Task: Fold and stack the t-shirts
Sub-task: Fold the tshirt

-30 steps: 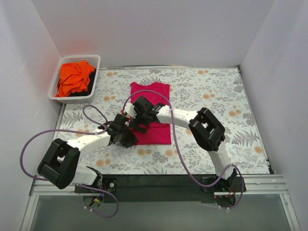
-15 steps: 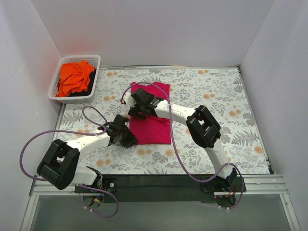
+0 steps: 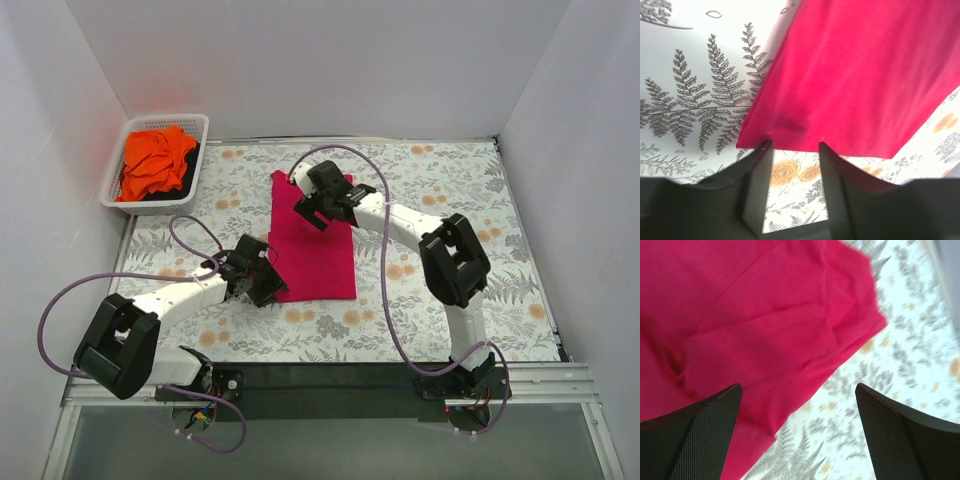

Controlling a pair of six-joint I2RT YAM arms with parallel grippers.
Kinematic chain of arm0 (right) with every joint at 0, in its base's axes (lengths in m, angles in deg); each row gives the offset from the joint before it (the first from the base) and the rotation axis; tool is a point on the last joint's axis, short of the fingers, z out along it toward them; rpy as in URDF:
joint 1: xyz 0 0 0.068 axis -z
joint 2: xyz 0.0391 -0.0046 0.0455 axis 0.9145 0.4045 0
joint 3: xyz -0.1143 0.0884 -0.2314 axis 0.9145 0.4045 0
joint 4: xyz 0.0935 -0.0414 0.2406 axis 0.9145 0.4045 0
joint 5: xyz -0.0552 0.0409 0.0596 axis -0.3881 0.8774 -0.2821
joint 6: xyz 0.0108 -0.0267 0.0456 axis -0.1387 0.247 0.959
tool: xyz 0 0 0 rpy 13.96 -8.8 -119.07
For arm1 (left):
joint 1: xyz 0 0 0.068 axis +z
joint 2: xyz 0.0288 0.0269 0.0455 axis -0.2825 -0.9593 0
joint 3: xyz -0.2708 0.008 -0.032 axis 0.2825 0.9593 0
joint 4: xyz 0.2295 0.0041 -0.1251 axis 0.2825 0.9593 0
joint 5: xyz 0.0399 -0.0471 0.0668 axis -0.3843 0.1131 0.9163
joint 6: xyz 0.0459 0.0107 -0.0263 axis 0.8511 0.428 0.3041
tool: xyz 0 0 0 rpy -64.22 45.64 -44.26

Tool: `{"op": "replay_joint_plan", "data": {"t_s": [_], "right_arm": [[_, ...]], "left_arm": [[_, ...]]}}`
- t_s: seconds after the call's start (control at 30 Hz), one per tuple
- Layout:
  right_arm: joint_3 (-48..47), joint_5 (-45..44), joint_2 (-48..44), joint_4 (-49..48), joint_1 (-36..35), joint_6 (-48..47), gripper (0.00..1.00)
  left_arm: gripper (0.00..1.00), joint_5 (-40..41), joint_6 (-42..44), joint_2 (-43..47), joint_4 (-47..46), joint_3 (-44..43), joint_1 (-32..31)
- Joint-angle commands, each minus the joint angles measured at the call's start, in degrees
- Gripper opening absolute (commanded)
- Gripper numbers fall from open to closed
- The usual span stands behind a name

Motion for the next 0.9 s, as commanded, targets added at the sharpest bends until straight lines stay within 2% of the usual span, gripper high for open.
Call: {"op": "replay_joint_plan", "data": {"t_s": [0.0, 0.07, 0.13, 0.23, 0.27, 0.37, 0.43, 0.57, 0.73, 0.87], "right_arm": [[5.9, 12.0, -10.9, 2.2, 2.9, 15.4, 0.81], [9.4, 22.6, -15.6, 2.2, 4.6, 20.1, 0.71], [13.2, 28.9, -18.3, 2.1, 6.5, 26.7, 0.62], [18.2, 38.1, -20.1, 1.9, 6.9, 32.9, 0.57], [19.8, 43.8, -20.3, 1.6, 6.9, 34.2, 0.56], [26.7, 52.9, -20.3, -3.3, 6.8, 39.0, 0.45], [32.0, 54.4, -20.5, -7.8, 6.8, 41.6, 0.45], [36.6, 56.2, -18.7, -8.2, 7.4, 42.3, 0.44], [40.4, 57.0, -15.8, -5.0, 8.5, 42.7, 0.43], [43.3, 52.3, -16.9, 0.0, 10.9, 41.5, 0.43]], "left_arm": [[0.42, 4.3, 4.3, 3.5, 4.5, -4.5, -0.1], [0.44, 5.6, 6.6, 5.2, 5.4, -5.5, -0.2], [0.46, 6.1, 8.5, 6.2, 5.4, -6.7, -0.2], [0.47, 5.2, 12.2, 4.5, 4.9, -7.5, -0.2], [0.47, 4.7, 14.1, 3.4, 4.8, -7.7, -0.2], [0.46, 2.6, 16.8, -0.1, 3.8, -8.7, -0.1], [0.45, 0.5, 18.7, -1.8, 2.8, -9.7, -0.2], [0.42, -0.7, 19.7, -7.8, 6.4, -12.7, -0.1], [0.41, -4.5, 18.7, -10.3, 8.9, -12.1, 0.0], [0.38, -7.3, 17.1, -8.3, 8.9, -9.0, 0.0]]}}
